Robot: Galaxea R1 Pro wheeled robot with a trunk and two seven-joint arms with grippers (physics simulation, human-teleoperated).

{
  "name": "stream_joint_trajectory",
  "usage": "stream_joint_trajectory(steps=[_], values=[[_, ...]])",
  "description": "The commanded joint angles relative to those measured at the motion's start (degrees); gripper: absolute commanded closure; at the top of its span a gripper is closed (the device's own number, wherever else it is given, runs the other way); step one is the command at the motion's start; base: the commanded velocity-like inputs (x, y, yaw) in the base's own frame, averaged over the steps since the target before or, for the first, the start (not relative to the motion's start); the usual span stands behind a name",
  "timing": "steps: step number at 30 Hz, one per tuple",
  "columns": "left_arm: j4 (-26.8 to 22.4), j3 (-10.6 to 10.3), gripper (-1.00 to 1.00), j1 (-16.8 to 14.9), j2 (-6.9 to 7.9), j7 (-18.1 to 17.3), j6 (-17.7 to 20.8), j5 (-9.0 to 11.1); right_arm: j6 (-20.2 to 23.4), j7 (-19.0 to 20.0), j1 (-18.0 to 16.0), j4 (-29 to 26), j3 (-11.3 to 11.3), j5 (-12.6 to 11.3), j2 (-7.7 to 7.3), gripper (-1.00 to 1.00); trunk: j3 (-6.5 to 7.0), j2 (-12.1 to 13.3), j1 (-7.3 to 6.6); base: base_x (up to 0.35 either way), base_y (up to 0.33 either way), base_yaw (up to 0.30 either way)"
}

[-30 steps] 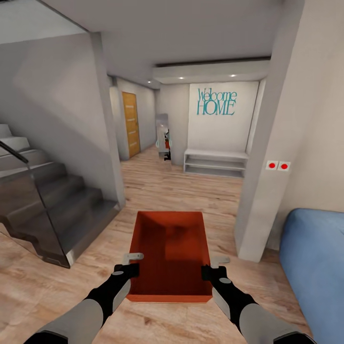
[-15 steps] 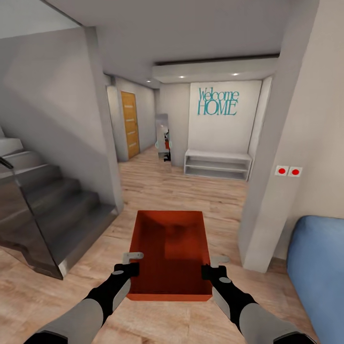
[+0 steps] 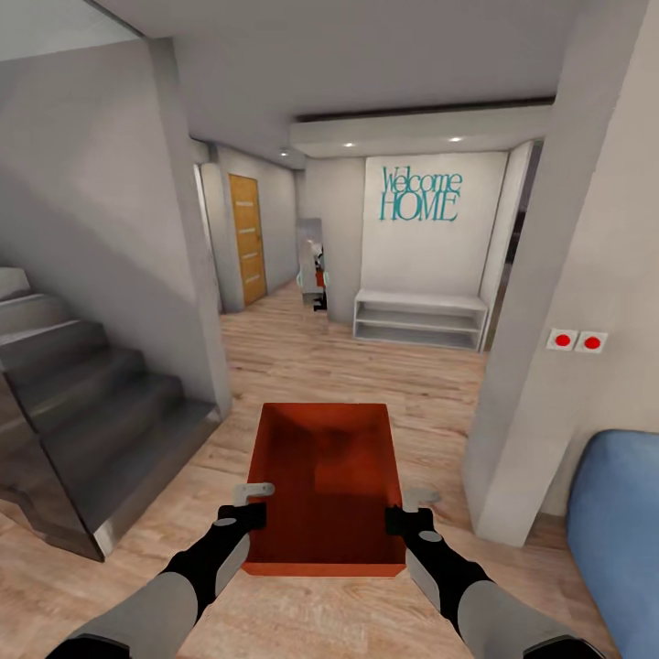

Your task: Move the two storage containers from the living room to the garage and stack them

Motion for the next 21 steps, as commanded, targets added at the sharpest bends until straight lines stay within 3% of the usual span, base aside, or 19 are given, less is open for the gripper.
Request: stream_joint_trajectory(steps=[1,21], values=[[-0.28,1.24,1.0,-0.07,0.09,0.45,0.33,-0.33,-0.35,0.03,0.01,1.61,0.53,-0.71,-0.34,1.0,-0.01,-0.04,0.05,0.321,0.0,0.0],[-0.28,1.28,1.0,-0.07,0.09,0.51,0.33,-0.33,-1.37,0.24,0.01,1.67,0.45,-0.88,-0.35,1.0,-0.01,-0.04,0.05,0.321,0.0,0.0]])
